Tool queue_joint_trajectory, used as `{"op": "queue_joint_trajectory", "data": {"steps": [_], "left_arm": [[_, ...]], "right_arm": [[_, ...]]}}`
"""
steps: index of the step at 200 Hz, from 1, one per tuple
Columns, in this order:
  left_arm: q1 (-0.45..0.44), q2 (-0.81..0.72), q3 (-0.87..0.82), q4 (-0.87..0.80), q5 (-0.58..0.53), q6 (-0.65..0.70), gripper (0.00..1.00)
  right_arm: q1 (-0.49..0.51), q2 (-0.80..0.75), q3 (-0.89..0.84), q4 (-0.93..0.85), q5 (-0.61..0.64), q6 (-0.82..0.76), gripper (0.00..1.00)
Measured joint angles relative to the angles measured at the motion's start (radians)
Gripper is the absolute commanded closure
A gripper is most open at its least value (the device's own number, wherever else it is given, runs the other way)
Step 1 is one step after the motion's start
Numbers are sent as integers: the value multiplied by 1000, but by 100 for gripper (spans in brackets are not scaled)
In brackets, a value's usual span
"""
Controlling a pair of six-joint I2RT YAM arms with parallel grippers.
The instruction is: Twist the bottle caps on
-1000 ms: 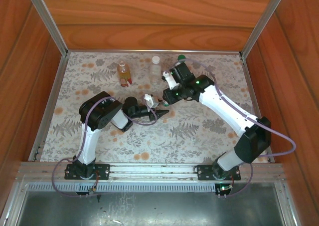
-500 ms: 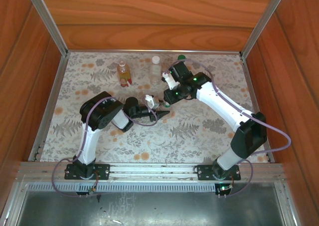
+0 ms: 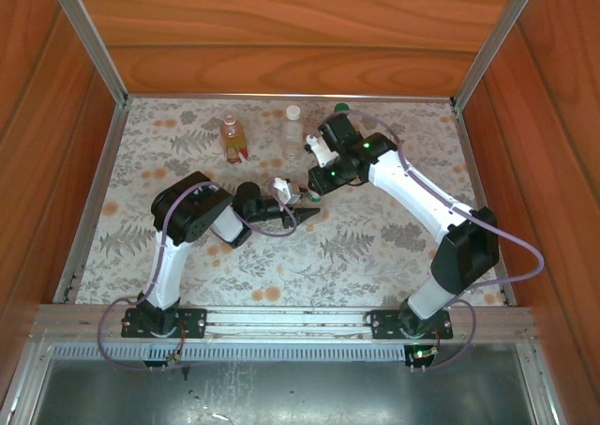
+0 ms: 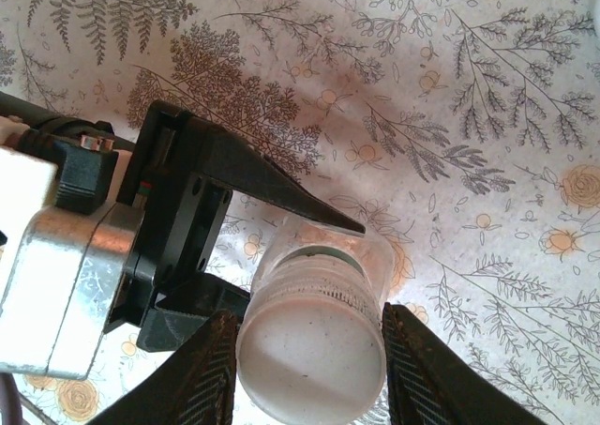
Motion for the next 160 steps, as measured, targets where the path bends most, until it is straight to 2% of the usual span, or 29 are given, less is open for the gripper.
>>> {"op": "queue_joint_trajectory", "data": {"steps": [84, 112, 144, 160], "left_arm": [[0, 6, 2, 6, 3, 0, 45], [0, 6, 5, 6, 8, 2, 44], [0, 9, 8, 6, 8, 2, 44], [0, 9, 8, 6, 9, 2, 44]], "right_arm": [[-2, 85, 115, -113, -5, -5, 61], [-2, 58, 79, -80, -6, 5, 55], [-2, 6, 29, -43, -6, 29, 35], [-7, -28, 13, -16, -6, 33, 31]]}}
